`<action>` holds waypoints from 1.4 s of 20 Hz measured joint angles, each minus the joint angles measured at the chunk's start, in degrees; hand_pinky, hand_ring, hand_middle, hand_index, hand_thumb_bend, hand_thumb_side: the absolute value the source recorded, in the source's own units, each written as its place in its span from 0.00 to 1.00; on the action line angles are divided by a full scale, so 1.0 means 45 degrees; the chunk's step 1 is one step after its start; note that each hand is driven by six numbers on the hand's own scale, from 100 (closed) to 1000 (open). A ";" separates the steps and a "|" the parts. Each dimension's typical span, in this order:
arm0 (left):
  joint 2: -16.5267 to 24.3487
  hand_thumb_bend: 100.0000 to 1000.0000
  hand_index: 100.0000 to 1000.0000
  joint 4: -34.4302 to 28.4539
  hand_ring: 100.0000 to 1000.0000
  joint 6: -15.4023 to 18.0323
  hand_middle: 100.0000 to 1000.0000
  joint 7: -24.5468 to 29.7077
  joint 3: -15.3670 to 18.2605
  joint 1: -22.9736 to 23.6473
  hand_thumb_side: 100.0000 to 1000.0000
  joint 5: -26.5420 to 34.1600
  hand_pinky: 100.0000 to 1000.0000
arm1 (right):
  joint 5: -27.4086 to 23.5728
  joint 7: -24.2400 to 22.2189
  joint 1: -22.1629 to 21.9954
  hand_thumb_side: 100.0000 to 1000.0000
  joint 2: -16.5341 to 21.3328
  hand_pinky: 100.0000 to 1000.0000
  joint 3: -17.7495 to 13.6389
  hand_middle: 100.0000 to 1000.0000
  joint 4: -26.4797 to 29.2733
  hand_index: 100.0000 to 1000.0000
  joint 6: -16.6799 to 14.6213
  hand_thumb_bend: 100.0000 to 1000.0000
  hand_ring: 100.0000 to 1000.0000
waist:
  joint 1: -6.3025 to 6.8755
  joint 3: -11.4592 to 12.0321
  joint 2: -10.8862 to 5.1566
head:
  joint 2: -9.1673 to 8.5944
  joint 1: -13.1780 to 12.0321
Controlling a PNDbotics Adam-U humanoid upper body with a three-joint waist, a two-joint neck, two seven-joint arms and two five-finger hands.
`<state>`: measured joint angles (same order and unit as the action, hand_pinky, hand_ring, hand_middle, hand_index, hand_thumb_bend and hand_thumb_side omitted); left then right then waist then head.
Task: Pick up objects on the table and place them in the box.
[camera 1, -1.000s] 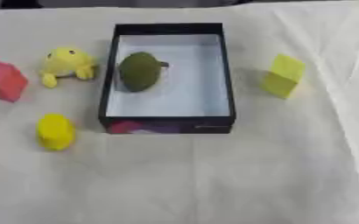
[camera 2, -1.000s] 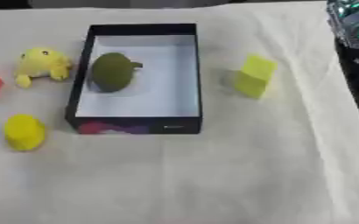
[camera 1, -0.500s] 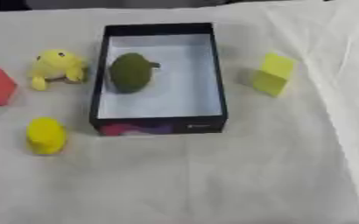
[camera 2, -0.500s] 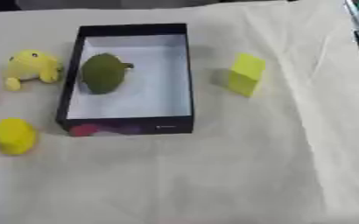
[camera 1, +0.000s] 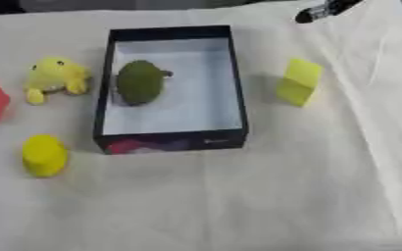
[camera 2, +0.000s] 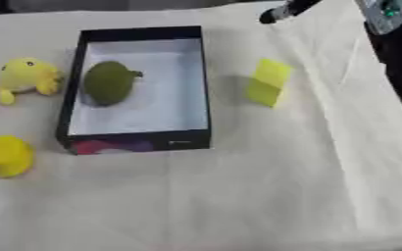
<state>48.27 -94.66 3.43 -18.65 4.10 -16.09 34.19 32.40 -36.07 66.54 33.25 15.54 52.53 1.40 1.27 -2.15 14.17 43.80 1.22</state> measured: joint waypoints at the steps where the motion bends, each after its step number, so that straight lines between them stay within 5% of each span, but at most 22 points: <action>1: 0.0036 0.85 0.91 -0.0001 0.83 0.0000 0.86 0.0000 0.0000 0.0007 0.66 0.0000 0.76 | -0.0074 -0.0023 0.0000 0.40 0.0002 0.86 0.0033 0.86 -0.0056 0.89 -0.0023 0.58 0.84 | 0.0000 -0.0007 0.0000 | 0.0000 -0.0017; 16: 0.0076 0.83 0.91 -0.0002 0.84 0.0054 0.86 -0.0047 0.0085 0.0275 0.66 -0.0024 0.76 | -0.1644 -0.0392 -0.0654 0.40 0.0759 0.85 0.0250 0.85 0.0239 0.89 0.0297 0.62 0.83 | -0.0082 -0.0382 0.0000 | -0.0006 -0.0236; 28: 0.0149 0.83 0.91 -0.0006 0.84 0.0087 0.86 -0.0080 0.0146 0.0339 0.66 -0.0040 0.75 | -0.3163 -0.0369 -0.1613 0.37 0.1889 0.84 0.0723 0.80 0.2323 0.84 0.1013 0.69 0.80 | -0.0153 -0.0561 0.0000 | -0.0008 -0.0328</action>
<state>48.94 -94.68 3.82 -19.01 4.76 -14.56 34.01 18.17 -37.73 59.29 41.75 18.80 62.98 5.95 0.58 -4.67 14.17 43.76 -0.26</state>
